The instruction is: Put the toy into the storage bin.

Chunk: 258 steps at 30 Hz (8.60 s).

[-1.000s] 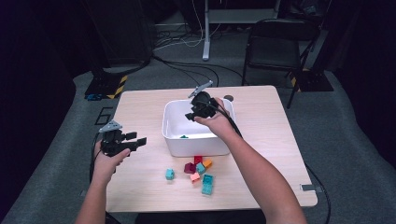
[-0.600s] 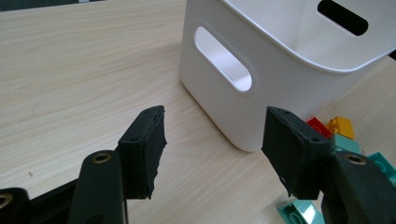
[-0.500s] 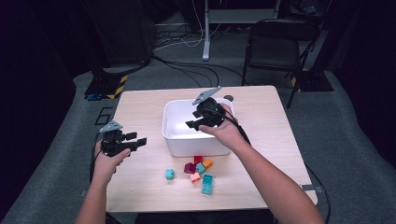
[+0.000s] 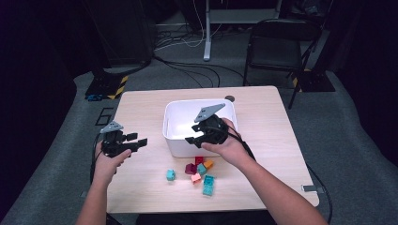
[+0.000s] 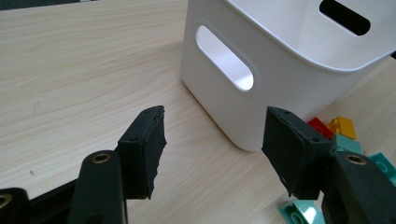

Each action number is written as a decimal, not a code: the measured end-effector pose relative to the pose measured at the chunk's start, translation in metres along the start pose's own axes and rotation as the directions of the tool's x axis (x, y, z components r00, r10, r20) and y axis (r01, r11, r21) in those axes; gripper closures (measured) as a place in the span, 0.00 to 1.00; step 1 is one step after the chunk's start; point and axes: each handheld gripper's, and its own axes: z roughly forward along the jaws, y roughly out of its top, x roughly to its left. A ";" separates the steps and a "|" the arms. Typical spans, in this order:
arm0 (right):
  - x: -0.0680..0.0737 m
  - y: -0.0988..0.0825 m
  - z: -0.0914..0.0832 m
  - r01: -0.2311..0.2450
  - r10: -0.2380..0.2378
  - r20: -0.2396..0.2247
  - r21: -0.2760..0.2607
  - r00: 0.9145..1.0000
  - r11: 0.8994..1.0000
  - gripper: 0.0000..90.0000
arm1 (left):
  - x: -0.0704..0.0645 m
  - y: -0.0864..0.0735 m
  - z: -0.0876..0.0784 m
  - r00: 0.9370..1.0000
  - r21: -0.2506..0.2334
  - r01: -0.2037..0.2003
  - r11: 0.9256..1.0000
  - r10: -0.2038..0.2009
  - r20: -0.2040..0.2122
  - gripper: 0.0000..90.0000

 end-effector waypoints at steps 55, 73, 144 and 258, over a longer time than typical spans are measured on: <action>0.019 -0.094 0.095 -0.017 0.030 -0.085 0.148 0.996 0.989 0.61 | 0.001 -0.001 0.001 1.000 0.002 0.003 1.000 -0.003 -0.003 0.43; 0.023 -0.099 0.105 0.002 0.014 -0.096 0.170 0.995 0.985 0.60 | 0.002 -0.002 0.001 1.000 0.008 0.004 1.000 -0.004 -0.001 0.43; 0.035 -0.035 0.038 0.044 -0.030 -0.128 0.109 0.991 0.993 0.65 | 0.004 -0.003 0.001 1.000 0.006 0.012 1.000 -0.012 -0.005 0.43; -0.085 0.029 0.058 -0.124 0.118 0.053 0.133 0.992 0.983 0.59 | 0.008 -0.005 0.005 1.000 0.016 0.026 1.000 -0.026 -0.006 0.43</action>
